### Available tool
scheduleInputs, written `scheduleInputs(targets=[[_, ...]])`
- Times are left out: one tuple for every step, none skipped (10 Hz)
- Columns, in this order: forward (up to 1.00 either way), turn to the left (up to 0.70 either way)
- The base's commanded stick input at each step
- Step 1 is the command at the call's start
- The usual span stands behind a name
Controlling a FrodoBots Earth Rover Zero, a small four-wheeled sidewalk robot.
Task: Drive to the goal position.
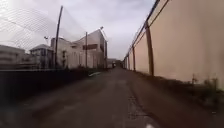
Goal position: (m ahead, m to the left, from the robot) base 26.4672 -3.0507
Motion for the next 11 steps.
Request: scheduleInputs(targets=[[1.00, 0.00], [1.00, 0.00], [1.00, 0.00], [1.00, 0.00], [1.00, 0.00], [1.00, 0.00], [1.00, 0.00], [1.00, 0.00], [1.00, 0.00], [1.00, 0.00], [1.00, 0.00]])
